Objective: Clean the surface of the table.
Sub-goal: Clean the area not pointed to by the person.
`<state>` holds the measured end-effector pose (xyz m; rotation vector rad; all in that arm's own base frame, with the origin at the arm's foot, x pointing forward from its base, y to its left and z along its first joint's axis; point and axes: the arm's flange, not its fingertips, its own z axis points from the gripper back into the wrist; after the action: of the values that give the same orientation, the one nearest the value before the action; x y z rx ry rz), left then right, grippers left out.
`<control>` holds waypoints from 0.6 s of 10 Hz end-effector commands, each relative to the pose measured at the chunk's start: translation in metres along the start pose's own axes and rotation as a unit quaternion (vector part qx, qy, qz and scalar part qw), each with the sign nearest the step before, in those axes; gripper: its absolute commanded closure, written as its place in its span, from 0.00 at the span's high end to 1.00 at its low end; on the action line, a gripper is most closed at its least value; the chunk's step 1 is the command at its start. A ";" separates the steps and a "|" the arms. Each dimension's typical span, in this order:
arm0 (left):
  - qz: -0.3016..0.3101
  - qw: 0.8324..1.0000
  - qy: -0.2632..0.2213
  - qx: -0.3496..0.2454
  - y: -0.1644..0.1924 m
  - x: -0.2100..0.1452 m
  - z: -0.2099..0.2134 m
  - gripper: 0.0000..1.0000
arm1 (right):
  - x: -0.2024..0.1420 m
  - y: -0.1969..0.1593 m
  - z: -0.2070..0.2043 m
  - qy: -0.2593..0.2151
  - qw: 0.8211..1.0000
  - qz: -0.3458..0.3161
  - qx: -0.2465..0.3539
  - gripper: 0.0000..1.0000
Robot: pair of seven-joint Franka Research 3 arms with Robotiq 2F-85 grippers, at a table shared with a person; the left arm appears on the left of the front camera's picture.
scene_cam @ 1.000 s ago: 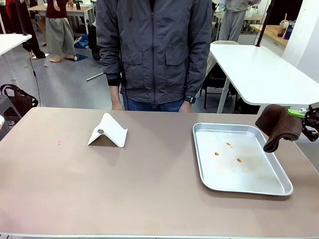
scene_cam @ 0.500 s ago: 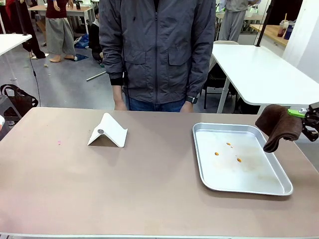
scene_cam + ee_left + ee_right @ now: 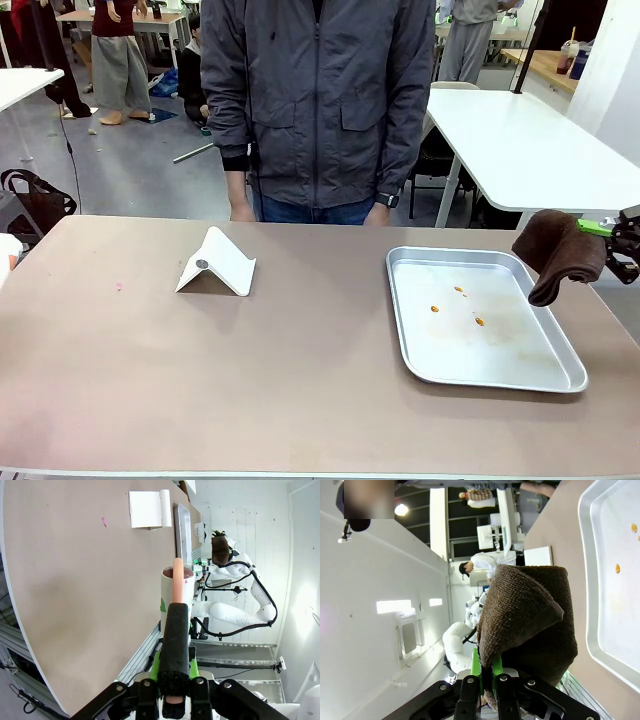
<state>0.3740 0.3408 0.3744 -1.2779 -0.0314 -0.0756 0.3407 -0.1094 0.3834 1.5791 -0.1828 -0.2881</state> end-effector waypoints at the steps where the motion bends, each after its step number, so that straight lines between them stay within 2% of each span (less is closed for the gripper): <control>1: -0.003 1.000 -0.002 -0.006 -0.002 -0.004 0.002 0.22 | -0.001 0.004 -0.001 0.003 1.000 0.004 0.000 0.00; 6: 0.001 1.000 -0.010 0.002 0.002 0.011 -0.004 0.22 | -0.001 0.004 -0.001 0.003 1.000 0.004 0.000 0.00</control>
<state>0.3816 0.3379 0.3681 -1.2653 -0.0312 -0.0747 0.3407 -0.1094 0.3834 1.5791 -0.1828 -0.2881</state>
